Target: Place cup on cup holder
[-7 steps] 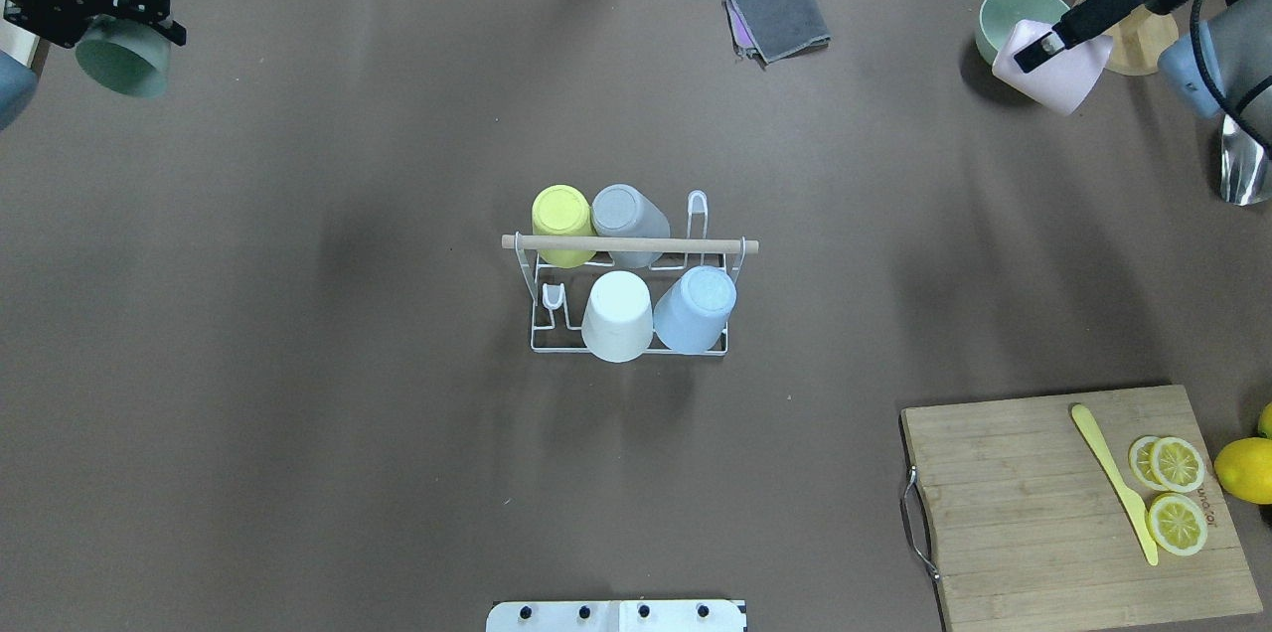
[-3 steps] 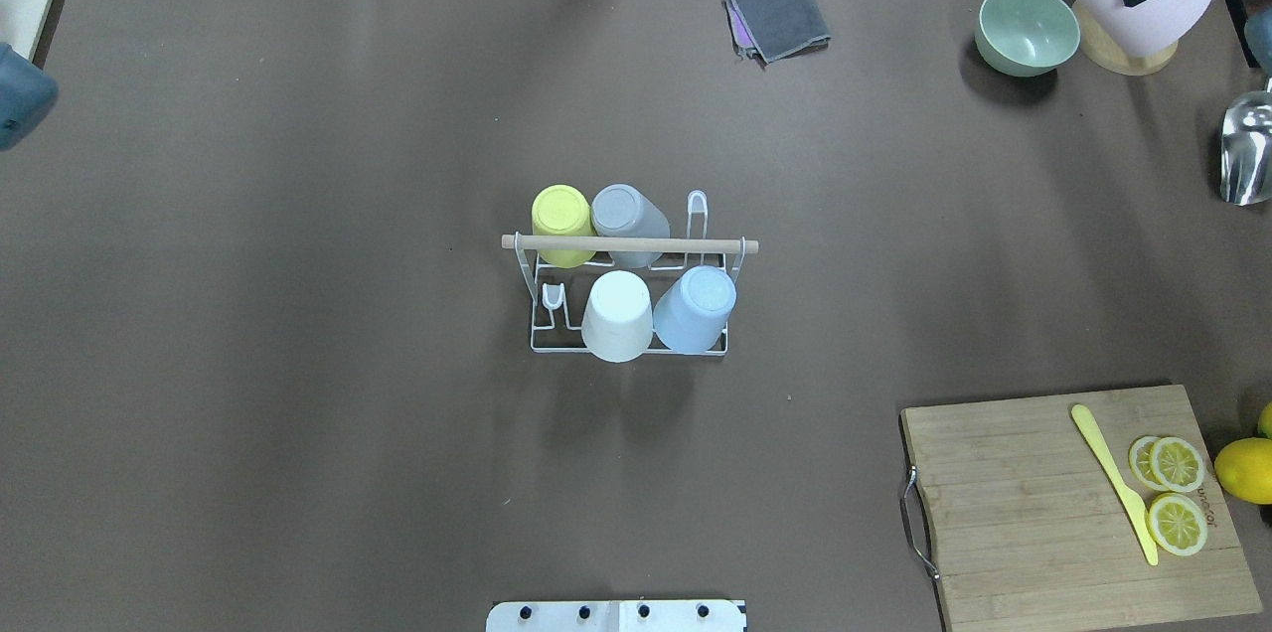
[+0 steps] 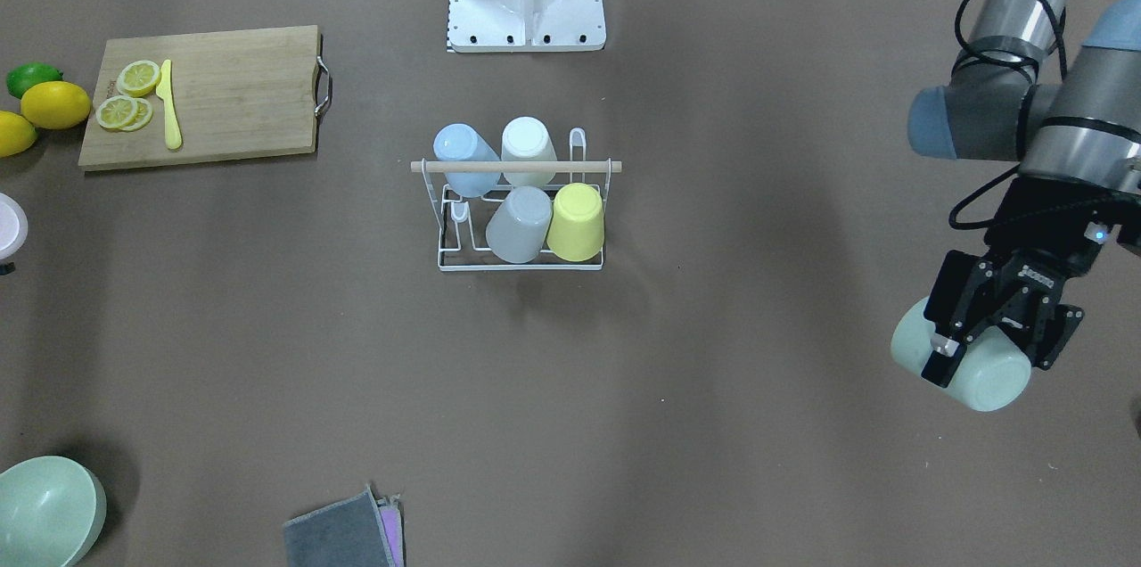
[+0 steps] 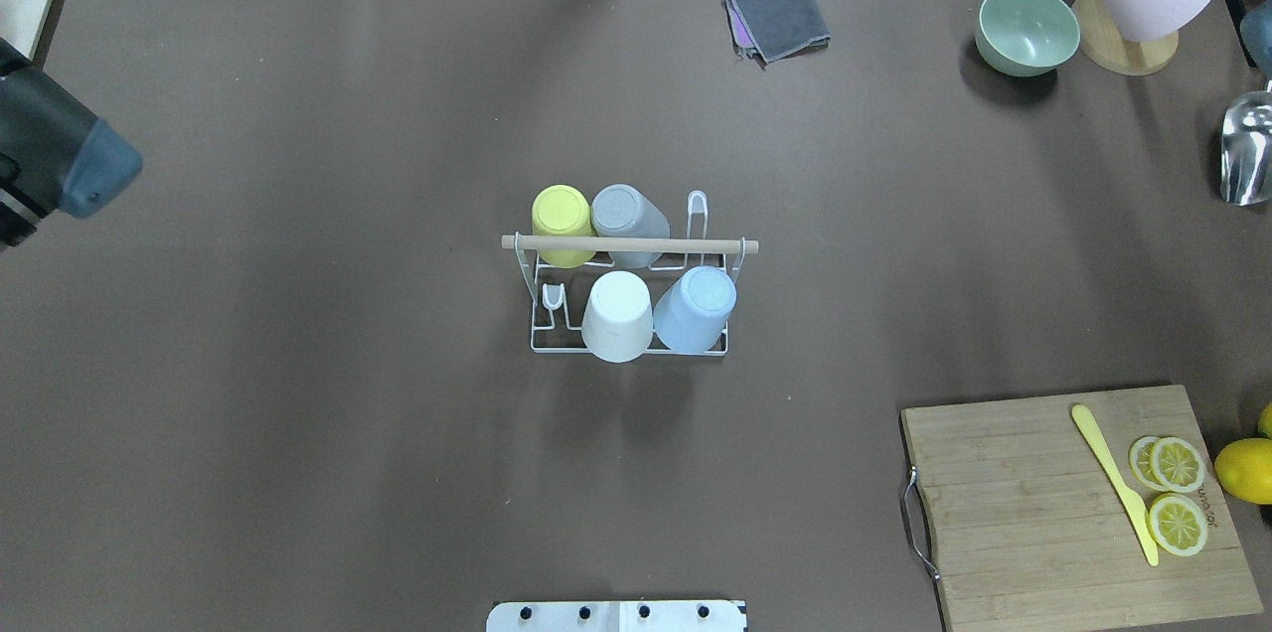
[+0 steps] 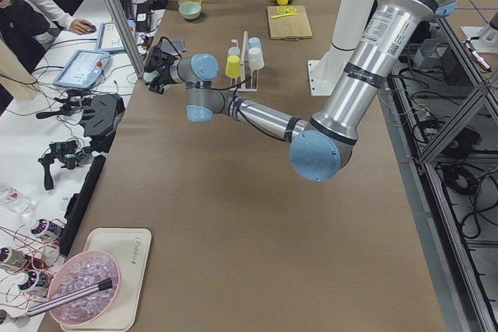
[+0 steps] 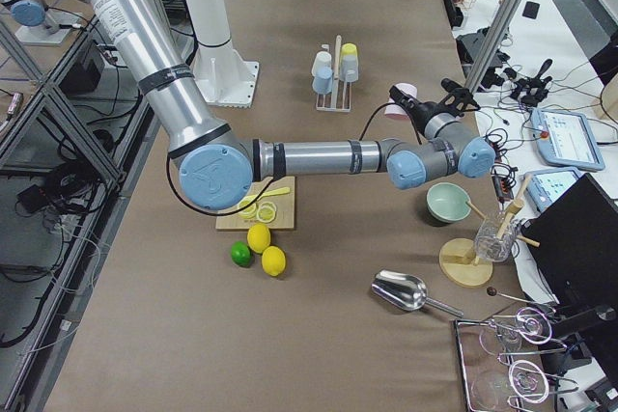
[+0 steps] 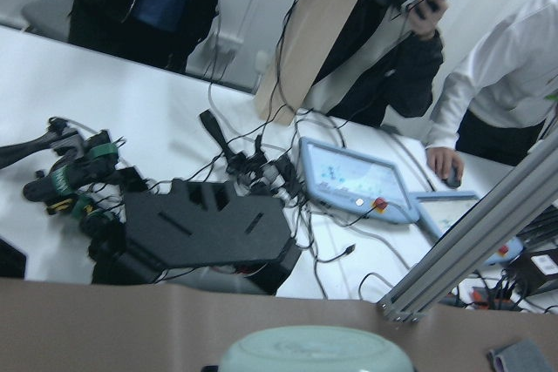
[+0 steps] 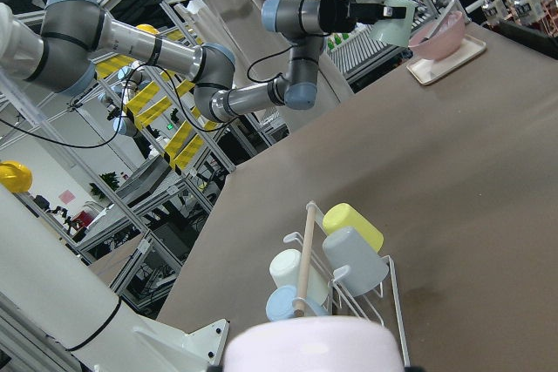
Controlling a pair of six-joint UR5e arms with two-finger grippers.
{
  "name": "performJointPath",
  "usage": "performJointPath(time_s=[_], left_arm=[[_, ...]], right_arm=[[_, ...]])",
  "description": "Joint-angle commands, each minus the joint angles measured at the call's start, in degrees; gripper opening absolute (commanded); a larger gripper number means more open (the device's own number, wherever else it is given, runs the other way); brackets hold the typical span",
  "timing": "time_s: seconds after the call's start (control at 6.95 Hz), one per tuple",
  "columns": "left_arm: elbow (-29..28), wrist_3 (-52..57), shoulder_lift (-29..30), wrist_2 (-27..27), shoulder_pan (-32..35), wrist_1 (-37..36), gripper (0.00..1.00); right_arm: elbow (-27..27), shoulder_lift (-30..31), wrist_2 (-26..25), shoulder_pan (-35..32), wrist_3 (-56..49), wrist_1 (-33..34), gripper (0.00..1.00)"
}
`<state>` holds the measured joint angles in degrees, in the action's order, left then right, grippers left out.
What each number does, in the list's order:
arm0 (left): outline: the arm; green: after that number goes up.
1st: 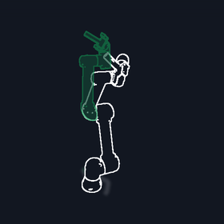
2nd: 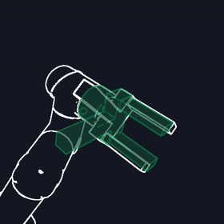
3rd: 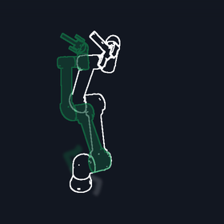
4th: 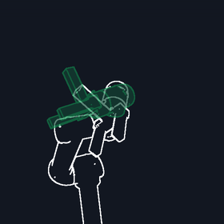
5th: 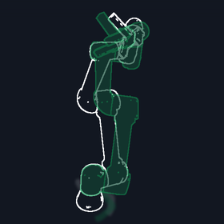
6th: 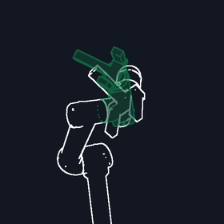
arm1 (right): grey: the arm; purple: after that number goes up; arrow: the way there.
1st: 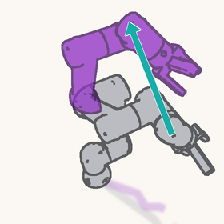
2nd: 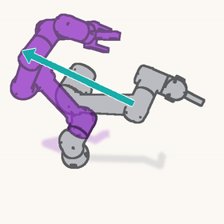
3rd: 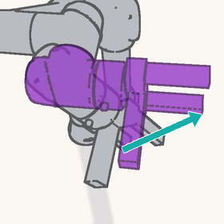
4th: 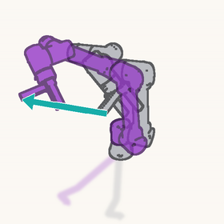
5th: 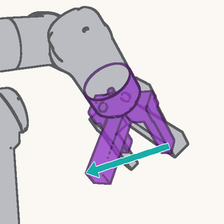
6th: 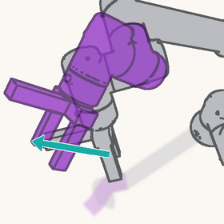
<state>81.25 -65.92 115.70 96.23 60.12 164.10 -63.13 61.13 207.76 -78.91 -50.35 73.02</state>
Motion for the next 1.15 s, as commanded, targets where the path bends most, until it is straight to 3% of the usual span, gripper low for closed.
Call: performJointPath(time_s=[0.0,0.29,0.72,1.01], left_arm=[[3.45,0.18,0.22,-9.20,-4.39,8.57,0.00],[9.87,3.40,0.14,-14.38,-10.08,8.69,0.00],[12.27,14.40,0.75,-33.60,-29.40,8.86,0.00],[12.44,16.69,1.88,-40.39,-36.01,8.86,0.00]], right_arm=[[3.79,0.04,7.69,2.60,-13.06,0.20,0.31],[10.54,-3.19,18.94,4.63,-22.73,0.72,0.31],[12.67,-3.21,32.84,15.67,-42.13,0.72,0.31],[13.55,-5.30,35.42,19.39,-46.74,0.72,0.31]])
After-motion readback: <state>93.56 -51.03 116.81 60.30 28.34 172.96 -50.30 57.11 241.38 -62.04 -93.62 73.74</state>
